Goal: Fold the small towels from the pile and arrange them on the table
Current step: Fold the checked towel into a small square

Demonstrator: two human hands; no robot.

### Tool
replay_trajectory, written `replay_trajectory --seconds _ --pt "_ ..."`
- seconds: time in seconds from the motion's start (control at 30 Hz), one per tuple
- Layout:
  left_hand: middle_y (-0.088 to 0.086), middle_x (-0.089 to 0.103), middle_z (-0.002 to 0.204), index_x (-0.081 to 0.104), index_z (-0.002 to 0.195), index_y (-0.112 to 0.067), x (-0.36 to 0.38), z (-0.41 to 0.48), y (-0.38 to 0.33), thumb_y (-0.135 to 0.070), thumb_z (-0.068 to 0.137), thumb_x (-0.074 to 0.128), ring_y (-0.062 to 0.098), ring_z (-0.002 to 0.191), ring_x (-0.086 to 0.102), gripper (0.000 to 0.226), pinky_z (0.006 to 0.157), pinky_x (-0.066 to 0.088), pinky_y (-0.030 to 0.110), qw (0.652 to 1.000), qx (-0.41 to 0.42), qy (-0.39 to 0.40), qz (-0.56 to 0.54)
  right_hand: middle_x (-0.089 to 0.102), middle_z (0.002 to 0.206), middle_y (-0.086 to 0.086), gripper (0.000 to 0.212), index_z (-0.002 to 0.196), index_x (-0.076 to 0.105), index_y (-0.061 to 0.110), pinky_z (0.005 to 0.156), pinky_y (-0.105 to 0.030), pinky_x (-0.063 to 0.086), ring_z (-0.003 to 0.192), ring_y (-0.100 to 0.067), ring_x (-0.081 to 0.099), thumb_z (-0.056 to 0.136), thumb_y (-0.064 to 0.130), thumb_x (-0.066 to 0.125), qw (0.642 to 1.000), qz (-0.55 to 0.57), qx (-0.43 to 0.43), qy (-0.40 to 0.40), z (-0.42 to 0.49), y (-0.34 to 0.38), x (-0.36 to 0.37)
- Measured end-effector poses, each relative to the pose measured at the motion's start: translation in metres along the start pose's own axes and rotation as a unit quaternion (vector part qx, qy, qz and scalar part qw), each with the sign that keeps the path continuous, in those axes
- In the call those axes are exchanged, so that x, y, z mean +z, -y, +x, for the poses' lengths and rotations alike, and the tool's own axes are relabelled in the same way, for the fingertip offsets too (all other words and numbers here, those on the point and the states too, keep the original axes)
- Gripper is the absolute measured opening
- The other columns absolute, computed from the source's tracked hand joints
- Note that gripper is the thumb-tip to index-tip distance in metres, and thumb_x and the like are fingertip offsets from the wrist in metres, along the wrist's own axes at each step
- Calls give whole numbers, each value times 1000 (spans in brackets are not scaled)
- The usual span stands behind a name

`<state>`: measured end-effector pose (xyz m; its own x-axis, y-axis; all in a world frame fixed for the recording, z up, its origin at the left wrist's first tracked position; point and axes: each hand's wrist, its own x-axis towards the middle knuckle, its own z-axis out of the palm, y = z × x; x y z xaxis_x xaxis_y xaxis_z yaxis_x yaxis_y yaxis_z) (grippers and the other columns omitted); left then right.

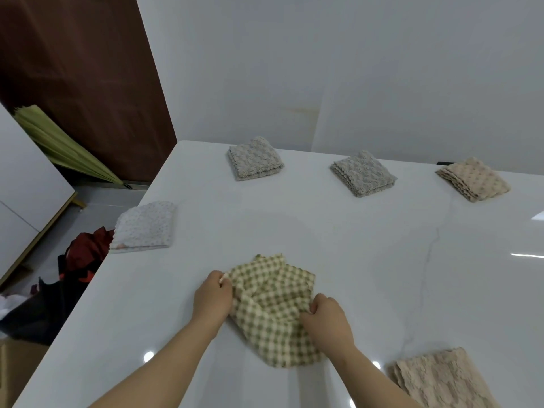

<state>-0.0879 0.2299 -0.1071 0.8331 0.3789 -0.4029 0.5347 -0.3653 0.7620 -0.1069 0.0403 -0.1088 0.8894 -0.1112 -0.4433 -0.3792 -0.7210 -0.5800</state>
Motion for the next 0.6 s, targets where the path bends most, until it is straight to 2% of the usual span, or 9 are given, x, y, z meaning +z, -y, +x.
replay_trajectory --seconds 0.07,0.13,0.17,0.23,0.3,0.37,0.4,0.5,0.6 --pt "6 56 91 47 100 -11 1 0 -3 -12 90 43 17 72 50 11 69 43 33 1000 2 9 18 40 91 3 12 85 39 17 58 -23 35 70 -11 44 82 16 50 1000 11 3 -14 -2 3 -2" --pt "3 52 99 42 112 -13 5 -3 -11 -20 90 49 18 78 51 24 72 42 34 999 -2 38 10 39 111 3 38 117 37 20 69 -27 41 92 -16 50 82 25 53 1000 -12 -10 -13 -2 6 0" --pt "3 50 107 38 121 -15 7 -4 -16 -28 91 51 19 86 52 35 74 41 32 998 -12 55 -7 38 120 3 52 130 31 24 78 -30 43 104 -18 49 83 30 53 1000 -19 -19 -12 -1 8 0" --pt "6 50 122 34 132 -18 9 -2 -23 -44 89 52 24 105 52 53 79 40 29 996 -29 79 -9 39 130 2 64 142 19 33 93 -36 41 118 -20 44 86 40 50 999 -20 -35 -12 -1 13 0" --pt "3 55 122 43 124 -20 10 6 -22 -49 87 52 24 110 54 48 86 44 30 990 -4 108 96 45 130 2 63 143 15 39 99 -37 38 119 -20 45 88 46 46 998 -29 -55 2 3 17 1" --pt "1 62 107 53 102 -21 9 12 -22 -42 87 52 21 101 59 25 86 48 33 966 37 149 209 52 128 2 58 143 19 38 97 -35 40 117 -20 50 91 44 44 997 -25 -62 28 8 20 1" --pt "1 62 98 53 93 -20 8 15 -23 -36 89 51 20 95 59 17 81 47 31 960 58 161 223 56 124 1 52 141 26 35 95 -33 42 113 -20 54 92 40 45 997 -25 -64 40 11 21 0" --pt "-2 56 83 51 88 -16 5 21 -31 -27 93 47 16 81 54 13 68 40 26 970 112 145 158 62 95 3 22 112 56 22 79 -24 45 86 -14 56 91 22 49 996 -15 -80 42 18 25 -6" --pt "-1 56 90 51 98 -14 -2 33 -44 -26 96 44 18 87 54 15 73 43 29 990 103 84 39 56 73 7 9 91 58 21 62 -18 40 67 -10 51 87 14 53 991 98 -83 -38 29 27 -17"
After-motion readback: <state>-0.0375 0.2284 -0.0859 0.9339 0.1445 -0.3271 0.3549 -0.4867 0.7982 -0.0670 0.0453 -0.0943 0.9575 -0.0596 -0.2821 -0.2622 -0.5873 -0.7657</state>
